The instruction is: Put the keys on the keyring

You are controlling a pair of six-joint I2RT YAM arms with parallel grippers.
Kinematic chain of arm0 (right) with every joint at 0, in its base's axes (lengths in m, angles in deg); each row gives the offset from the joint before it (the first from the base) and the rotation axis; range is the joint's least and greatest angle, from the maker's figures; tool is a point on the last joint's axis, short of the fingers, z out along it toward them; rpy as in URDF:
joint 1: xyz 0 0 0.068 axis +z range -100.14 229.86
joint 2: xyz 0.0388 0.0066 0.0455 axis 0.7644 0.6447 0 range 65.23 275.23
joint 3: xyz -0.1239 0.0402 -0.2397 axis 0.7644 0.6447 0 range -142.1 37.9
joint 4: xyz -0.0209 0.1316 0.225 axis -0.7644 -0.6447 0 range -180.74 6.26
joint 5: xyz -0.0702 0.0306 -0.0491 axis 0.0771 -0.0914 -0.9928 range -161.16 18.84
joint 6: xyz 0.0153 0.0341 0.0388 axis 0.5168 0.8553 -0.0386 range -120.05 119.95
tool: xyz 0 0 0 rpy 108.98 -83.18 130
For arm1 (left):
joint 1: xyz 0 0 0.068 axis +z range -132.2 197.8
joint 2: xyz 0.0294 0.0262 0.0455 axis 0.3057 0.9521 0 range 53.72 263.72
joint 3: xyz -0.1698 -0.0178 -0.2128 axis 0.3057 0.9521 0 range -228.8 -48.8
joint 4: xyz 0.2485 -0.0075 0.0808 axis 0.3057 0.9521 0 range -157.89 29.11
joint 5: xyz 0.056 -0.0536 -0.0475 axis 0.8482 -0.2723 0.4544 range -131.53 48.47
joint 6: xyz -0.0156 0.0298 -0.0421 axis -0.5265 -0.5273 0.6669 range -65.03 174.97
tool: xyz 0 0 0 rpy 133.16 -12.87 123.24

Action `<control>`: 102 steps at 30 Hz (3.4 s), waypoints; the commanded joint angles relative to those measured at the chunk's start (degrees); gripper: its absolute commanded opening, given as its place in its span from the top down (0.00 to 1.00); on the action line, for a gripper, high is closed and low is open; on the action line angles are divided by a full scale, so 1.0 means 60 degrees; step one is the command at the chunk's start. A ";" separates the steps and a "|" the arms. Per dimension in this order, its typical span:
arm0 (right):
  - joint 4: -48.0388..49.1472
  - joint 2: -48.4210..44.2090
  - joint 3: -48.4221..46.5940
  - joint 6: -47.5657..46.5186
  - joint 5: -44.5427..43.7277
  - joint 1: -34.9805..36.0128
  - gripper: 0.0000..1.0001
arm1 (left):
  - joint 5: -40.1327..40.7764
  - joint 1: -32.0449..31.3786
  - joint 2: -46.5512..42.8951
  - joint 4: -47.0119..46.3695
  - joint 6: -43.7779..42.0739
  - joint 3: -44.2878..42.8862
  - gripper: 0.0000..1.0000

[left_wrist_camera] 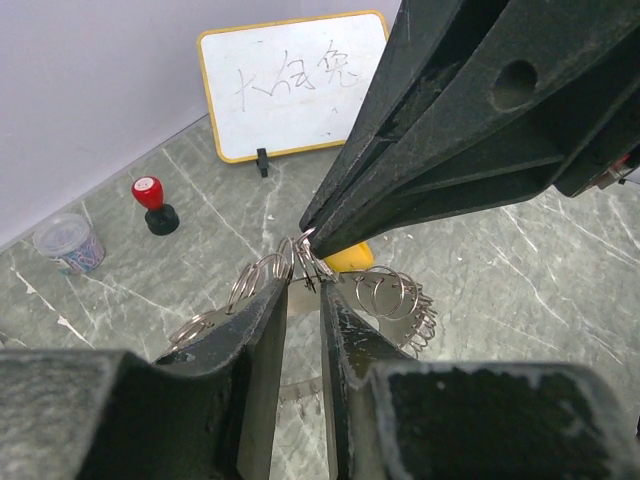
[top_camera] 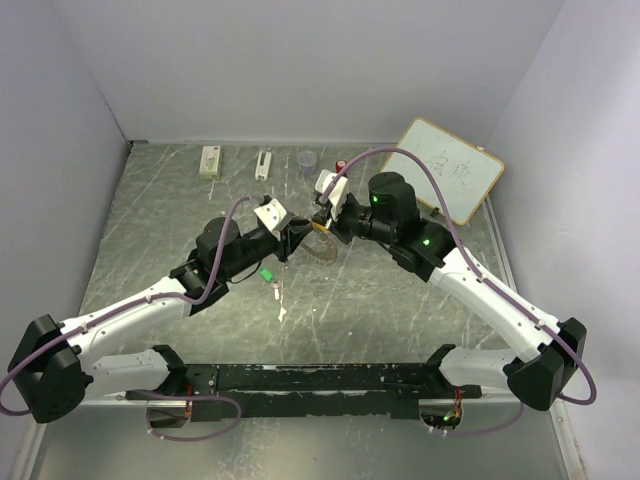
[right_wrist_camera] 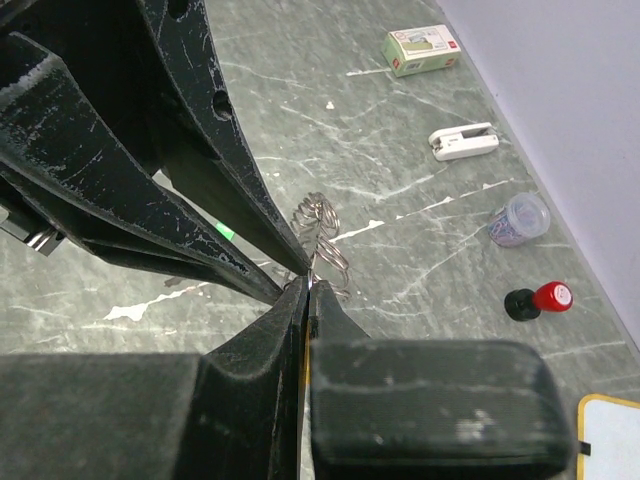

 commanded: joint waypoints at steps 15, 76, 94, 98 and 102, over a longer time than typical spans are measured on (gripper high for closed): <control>0.0071 -0.0322 -0.0274 0.0042 0.0311 0.0029 1.00 | 0.0215 -0.0229 0.0319 -0.0615 -0.0401 -0.0474 0.78; -0.1558 0.0531 -0.1877 0.0644 -0.0811 -0.0298 1.00 | 0.1494 -0.0347 -0.0968 -0.1959 -0.0389 0.1281 0.48; -0.1696 0.0519 -0.1897 0.0376 -0.0363 -0.0300 1.00 | 0.1574 -0.0354 -0.0362 -0.1283 -0.0904 0.0013 0.39; -0.1724 0.0427 -0.1833 0.0317 -0.0208 -0.0300 1.00 | 0.2472 -0.0336 0.0082 -0.0945 -0.0981 -0.0354 0.39; -0.1725 0.0350 -0.1783 0.0258 -0.0063 -0.0312 1.00 | 0.3423 -0.0294 0.0666 -0.0582 -0.1059 -0.0884 0.39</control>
